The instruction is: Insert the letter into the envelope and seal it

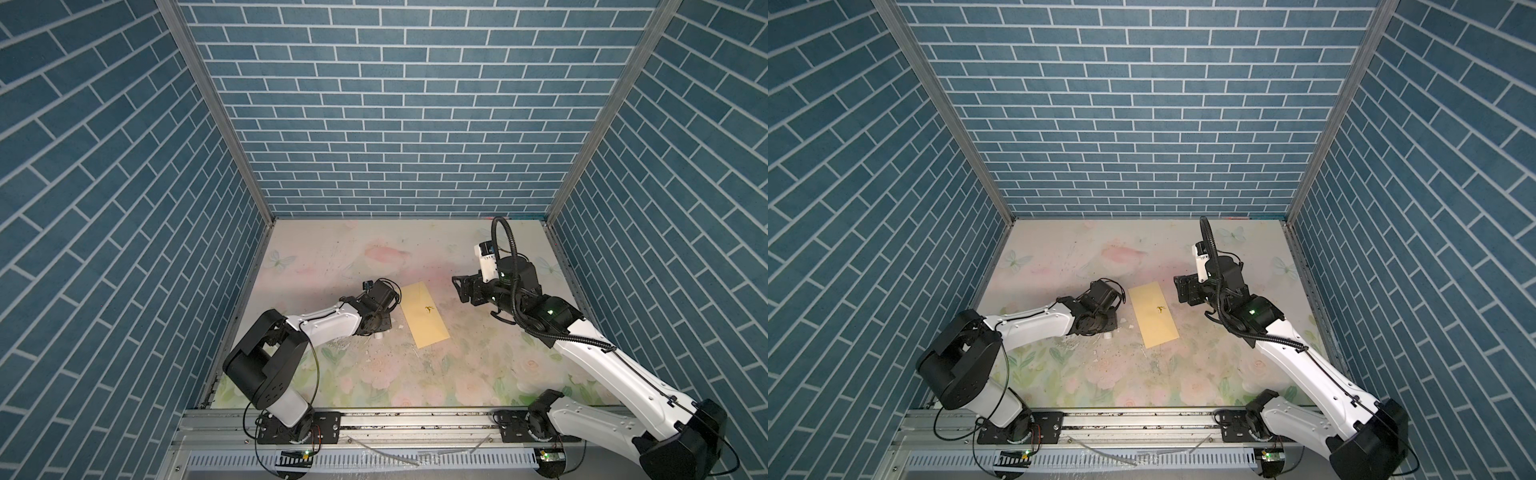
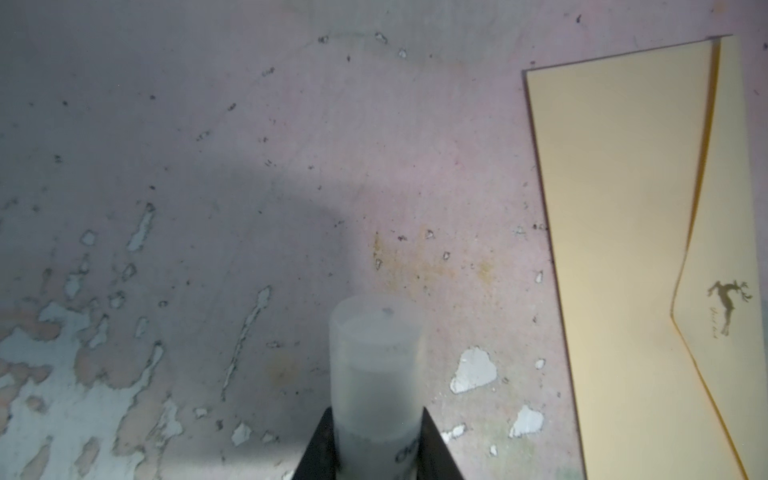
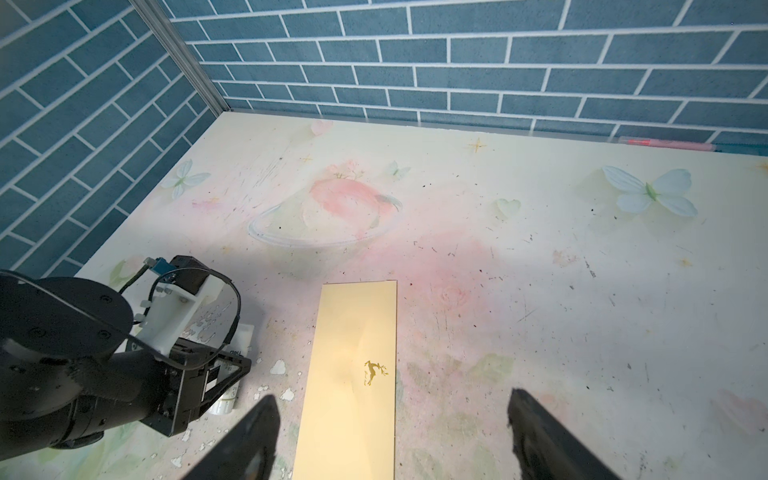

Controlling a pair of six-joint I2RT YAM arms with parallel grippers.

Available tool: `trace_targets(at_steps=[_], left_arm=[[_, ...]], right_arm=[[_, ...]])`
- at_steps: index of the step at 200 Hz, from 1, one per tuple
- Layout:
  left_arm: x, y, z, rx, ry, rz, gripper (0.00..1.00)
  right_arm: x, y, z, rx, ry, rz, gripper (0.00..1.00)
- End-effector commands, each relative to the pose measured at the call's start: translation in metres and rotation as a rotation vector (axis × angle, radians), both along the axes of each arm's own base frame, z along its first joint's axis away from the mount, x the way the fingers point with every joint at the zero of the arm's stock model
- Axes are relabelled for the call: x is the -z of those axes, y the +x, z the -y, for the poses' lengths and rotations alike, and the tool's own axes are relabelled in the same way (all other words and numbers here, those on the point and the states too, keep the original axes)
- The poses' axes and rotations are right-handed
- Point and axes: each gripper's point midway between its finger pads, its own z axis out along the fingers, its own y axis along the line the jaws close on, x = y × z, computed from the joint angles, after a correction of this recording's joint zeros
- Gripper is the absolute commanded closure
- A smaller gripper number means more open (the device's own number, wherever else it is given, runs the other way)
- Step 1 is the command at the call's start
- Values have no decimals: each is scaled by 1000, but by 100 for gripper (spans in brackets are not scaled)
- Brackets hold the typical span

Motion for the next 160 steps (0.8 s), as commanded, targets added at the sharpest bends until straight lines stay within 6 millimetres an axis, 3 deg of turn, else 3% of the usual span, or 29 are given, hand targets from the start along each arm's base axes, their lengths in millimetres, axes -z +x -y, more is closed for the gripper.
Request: trace_targets(at_steps=[1, 66, 111, 142, 160], left_arm=[[1, 6, 0, -16, 14, 14, 83], [7, 3, -1, -26, 7, 3, 63], [5, 4, -1, -31, -2, 10, 56], [-8, 9, 3, -26, -35, 48, 51], [-25, 15, 6, -21, -65, 98, 43]], right_arm=[[18, -3, 2, 4, -8, -50, 14], [30, -1, 1, 6, -22, -88, 14], [38, 0, 0, 4, -31, -118, 14], [49, 0, -1, 4, -35, -171, 13], [60, 2, 1, 21, -52, -218, 13]])
